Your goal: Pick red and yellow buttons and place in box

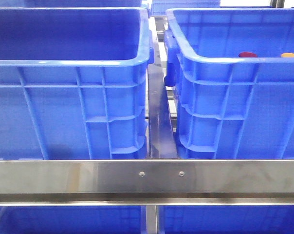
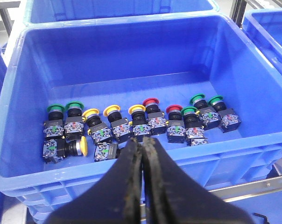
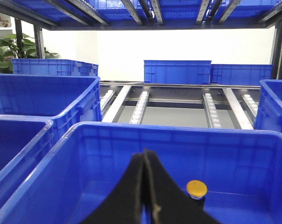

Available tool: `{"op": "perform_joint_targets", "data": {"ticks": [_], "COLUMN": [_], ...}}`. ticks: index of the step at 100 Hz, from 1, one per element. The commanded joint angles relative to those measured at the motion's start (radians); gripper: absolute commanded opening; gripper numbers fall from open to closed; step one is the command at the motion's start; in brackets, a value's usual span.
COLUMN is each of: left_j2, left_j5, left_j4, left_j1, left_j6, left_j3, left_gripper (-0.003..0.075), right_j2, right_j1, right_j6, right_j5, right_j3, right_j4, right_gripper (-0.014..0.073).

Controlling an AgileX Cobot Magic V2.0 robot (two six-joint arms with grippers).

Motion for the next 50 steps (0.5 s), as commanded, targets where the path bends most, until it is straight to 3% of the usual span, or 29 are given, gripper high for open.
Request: {"op": "perform_joint_targets", "data": {"ticks": [1,27,50], "left_j2": [0.008,0.008,-0.022], "left_j5": [-0.076,-0.089,-0.267], "left_j4": [-0.001,0.012,0.012], "left_j1": [0.001,0.001,0.043], "left_j6": [-0.011,-0.011,-0.011], "left_j3": [-0.024,-0.024,0.009], "left_gripper": [-0.0019,-0.0019,-0.0019], "right_j2": [0.001,0.001,0.001], "right_j1": [-0.003,-0.003,-0.003], "right_j6": [-0.011,-0.011,-0.011], "right_j5": [0.026,0.026,0.026], "right_j3": [-0.026,-0.026,-0.026], "right_j4": [0.104,0.104,0.104], "right_gripper": [-0.0068,-0.0068,-0.0068]}}
